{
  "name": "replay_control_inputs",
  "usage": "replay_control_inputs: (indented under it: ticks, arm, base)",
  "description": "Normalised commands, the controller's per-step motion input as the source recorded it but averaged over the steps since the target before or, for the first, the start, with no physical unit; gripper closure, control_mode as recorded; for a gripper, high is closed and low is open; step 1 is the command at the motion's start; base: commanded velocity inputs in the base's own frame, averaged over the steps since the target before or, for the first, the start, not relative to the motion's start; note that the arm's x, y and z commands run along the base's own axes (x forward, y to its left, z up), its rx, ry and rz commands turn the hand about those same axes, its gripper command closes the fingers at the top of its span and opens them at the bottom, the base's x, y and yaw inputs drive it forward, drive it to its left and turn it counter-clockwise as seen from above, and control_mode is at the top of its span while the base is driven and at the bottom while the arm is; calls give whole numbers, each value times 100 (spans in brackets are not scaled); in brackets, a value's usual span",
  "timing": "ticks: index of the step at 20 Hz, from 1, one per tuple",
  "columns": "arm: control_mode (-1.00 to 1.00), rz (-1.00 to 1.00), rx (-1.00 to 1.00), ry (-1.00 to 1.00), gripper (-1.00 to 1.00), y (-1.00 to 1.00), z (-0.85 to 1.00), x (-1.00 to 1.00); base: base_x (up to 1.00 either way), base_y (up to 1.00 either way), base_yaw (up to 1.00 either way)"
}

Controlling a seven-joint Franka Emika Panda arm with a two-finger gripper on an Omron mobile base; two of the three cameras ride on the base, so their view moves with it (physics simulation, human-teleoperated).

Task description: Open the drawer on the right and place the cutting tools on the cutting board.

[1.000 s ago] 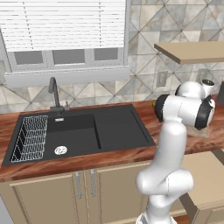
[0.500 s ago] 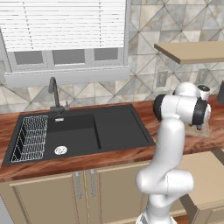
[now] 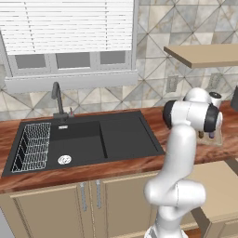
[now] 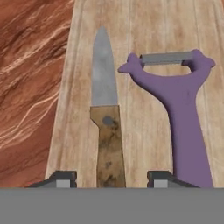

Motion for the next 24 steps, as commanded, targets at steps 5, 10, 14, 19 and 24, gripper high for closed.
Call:
replay_control_inputs:
  ticks: [5, 10, 14, 19, 24]
  arm:
    - [-100, 0, 0, -12, -100, 9, 50, -22]
    - [-100, 5, -5, -21, -100, 85, 91, -93]
    - [-100, 14, -14, -3, -100, 100, 61, -100]
    - [-100, 19, -19, 1, -100, 100, 4, -100]
    - [-100, 13, -16, 4, -100, 97, -5, -100]
  base:
    - [0, 0, 0]
    - [0, 0, 0]
    - [0, 0, 0]
    - [0, 0, 0]
    - [0, 0, 0]
